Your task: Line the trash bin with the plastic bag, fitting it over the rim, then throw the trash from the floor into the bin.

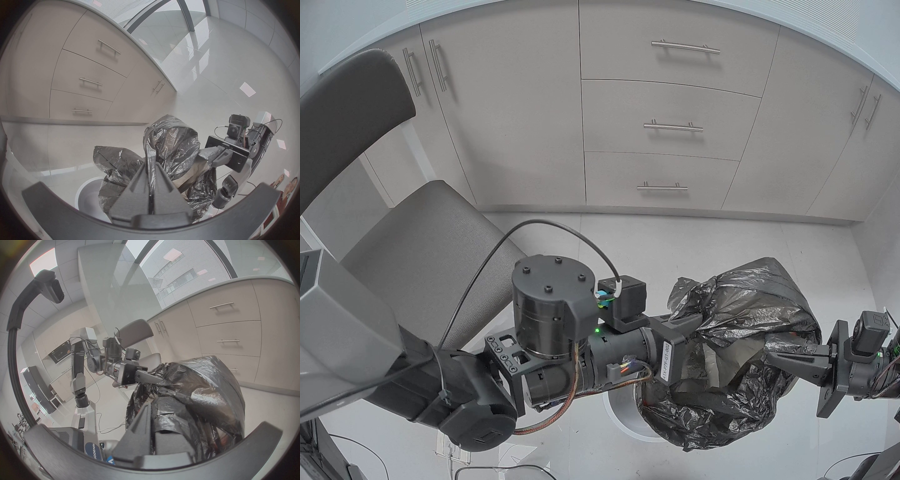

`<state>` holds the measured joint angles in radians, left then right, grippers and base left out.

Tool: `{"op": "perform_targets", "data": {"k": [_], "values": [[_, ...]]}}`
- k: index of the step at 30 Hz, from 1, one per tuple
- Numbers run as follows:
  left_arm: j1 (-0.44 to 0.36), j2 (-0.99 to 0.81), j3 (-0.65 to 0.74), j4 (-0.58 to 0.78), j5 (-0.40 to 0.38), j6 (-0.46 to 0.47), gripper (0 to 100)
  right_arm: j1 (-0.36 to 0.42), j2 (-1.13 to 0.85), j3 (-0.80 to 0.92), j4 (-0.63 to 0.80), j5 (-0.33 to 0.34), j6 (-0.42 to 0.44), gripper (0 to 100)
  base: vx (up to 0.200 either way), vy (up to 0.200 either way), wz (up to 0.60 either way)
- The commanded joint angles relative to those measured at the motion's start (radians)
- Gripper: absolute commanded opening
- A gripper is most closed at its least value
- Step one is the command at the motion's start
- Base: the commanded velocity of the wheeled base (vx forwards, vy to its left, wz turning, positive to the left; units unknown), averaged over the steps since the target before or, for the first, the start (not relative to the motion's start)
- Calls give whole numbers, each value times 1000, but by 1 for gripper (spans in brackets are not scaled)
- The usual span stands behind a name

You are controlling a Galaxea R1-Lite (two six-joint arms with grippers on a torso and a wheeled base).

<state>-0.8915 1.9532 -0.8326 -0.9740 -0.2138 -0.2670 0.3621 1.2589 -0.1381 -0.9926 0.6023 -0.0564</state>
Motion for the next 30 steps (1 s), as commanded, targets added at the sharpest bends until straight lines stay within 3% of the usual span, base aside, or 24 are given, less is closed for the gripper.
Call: {"op": "perform_targets", "data": {"k": [1, 4, 8, 10, 11, 13, 17, 19, 22, 27, 28, 30], "values": [[14, 12, -8, 0, 1, 6, 0, 20, 36, -41, -1, 1, -2, 0, 0, 0, 0], [19, 9, -7, 0, 1, 23, 0, 31, 59, -67, -1, -10, -11, 0, 0, 0, 0], [26, -4, 4, -5, 4, 57, 0, 92, 122, -118, -1, -115, -97, 0, 0, 0, 0], [26, -5, 4, -6, 4, 57, 0, 98, 123, -121, -1, -124, -99, 0, 0, 0, 0], [26, -14, 16, -38, 24, 57, 0, 150, 129, -135, 0, -179, -102, 0, 0, 0, 0], [23, -19, 39, -71, 31, 57, 0, 179, 137, -136, 0, -199, -103, 0, 0, 0, 0], [23, -17, 66, -103, 33, 55, 0, 190, 148, -144, 8, -208, -82, 0, 0, 0, 0], [26, -19, 81, -127, 34, 55, 0, 184, 172, -132, 8, -211, -22, 0, 0, 0, 0], [26, -20, 93, -155, 36, 57, 0, 176, 203, -92, -8, -248, -40, 0, 0, 0, 0], [26, -25, 93, -164, 36, 57, 0, 198, 264, -2, -141, -342, -114, 0, 0, 0, 0], [26, -27, 93, -164, 37, 57, 0, 232, 324, 54, -250, -398, -125, 0, 0, 0, 0], [26, -28, 95, -164, 37, 57, 0, 253, 402, 112, -356, -449, -154, 0, 0, 0, 0]]}}
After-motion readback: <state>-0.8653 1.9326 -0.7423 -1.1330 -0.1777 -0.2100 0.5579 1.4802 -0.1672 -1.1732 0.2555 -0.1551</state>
